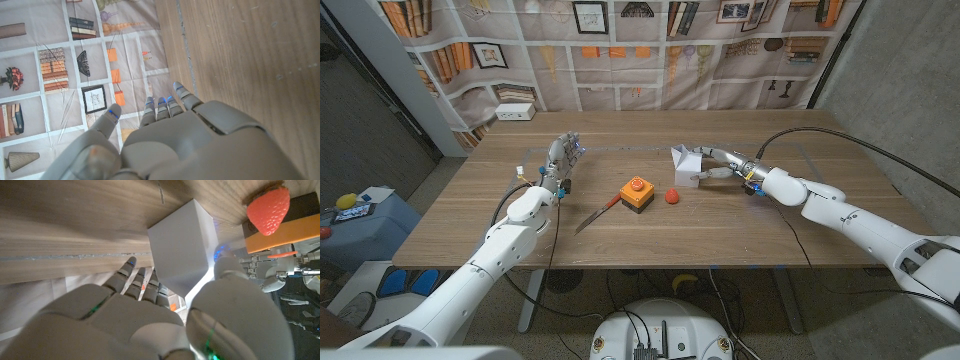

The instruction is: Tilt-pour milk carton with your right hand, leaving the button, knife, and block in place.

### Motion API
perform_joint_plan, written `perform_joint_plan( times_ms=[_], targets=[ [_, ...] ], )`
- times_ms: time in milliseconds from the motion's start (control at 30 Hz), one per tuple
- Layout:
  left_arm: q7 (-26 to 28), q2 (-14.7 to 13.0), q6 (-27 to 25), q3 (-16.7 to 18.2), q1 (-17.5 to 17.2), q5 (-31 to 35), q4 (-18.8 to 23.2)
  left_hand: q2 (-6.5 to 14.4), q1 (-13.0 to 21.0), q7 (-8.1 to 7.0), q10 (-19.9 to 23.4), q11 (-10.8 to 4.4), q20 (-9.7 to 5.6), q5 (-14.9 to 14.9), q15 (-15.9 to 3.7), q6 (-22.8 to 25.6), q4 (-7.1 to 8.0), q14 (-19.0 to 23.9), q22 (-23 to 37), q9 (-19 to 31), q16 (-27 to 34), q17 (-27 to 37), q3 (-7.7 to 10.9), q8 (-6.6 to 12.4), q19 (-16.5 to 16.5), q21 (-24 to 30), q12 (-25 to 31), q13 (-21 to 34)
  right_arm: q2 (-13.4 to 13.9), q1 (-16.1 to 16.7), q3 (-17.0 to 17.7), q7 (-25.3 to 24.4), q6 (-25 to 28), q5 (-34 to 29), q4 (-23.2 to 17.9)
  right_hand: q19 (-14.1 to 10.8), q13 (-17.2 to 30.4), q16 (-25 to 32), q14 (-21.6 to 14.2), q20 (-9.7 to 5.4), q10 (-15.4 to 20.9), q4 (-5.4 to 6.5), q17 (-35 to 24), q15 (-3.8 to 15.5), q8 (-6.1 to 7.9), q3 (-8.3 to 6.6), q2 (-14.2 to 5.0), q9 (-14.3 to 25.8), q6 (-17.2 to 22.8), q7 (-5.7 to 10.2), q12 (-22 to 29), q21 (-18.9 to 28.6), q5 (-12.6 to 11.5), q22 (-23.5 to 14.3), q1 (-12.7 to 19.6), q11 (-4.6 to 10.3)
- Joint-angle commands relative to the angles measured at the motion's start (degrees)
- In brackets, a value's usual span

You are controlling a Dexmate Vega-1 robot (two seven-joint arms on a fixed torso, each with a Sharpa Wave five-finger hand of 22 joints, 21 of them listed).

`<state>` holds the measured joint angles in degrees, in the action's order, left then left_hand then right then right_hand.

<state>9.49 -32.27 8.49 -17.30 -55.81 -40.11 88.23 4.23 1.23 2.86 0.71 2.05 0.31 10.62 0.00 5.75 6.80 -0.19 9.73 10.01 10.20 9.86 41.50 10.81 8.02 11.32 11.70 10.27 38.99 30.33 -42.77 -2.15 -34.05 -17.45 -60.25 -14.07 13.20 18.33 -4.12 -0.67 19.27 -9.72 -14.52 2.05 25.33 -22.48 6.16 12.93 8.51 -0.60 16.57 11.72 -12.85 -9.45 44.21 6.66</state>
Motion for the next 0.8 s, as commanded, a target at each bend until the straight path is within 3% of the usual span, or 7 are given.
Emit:
perform_joint_plan(
  times_ms=[33, 800],
  targets=[
    [-0.2, 0.3, -0.1, -0.3, 0.2, -0.2, -0.4, 4.2, -0.5, 0.08, 0.4, 0.08, -0.02, 0.3, 0.19, 0.7, 0.3, 0.4, 0.3, 0.1, 0.4, 0.2, 0.21, 0.27, 0.4, 0.3, 0.2, 0.1, -0.1, 0.0, 0.0, -1.1, 0.4, -0.1, -0.1, -0.8, 0.4, 0.8, -1.3, -0.29, 1.6, 0.33, -0.3, 1.24, 1.03, -0.1, -0.31, 0.3, 1.6, 0.21, 0.6, 0.1, 0.1, -0.3, 0.5, 0.3],
    [0.1, 0.6, -0.2, -0.7, 0.2, -0.1, -0.4, 4.1, -0.5, -0.15, 0.5, 0.02, 0.35, 0.4, 0.26, 1.1, 0.42, 0.4, 0.3, 0.2, 0.3, 0.2, 0.23, 0.17, 0.5, 0.3, 0.0, 0.1, 0.7, 1.1, 1.5, -2.6, 0.4, 0.8, -1.9, -3.0, 0.8, 2.4, -4.1, -0.63, 6.4, 0.65, -0.7, 3.14, 3.39, -0.1, -1.59, 0.4, 5.8, 1.4, 1.2, 0.2, 0.5, -0.3, 1.5, 1.07]
  ],
)
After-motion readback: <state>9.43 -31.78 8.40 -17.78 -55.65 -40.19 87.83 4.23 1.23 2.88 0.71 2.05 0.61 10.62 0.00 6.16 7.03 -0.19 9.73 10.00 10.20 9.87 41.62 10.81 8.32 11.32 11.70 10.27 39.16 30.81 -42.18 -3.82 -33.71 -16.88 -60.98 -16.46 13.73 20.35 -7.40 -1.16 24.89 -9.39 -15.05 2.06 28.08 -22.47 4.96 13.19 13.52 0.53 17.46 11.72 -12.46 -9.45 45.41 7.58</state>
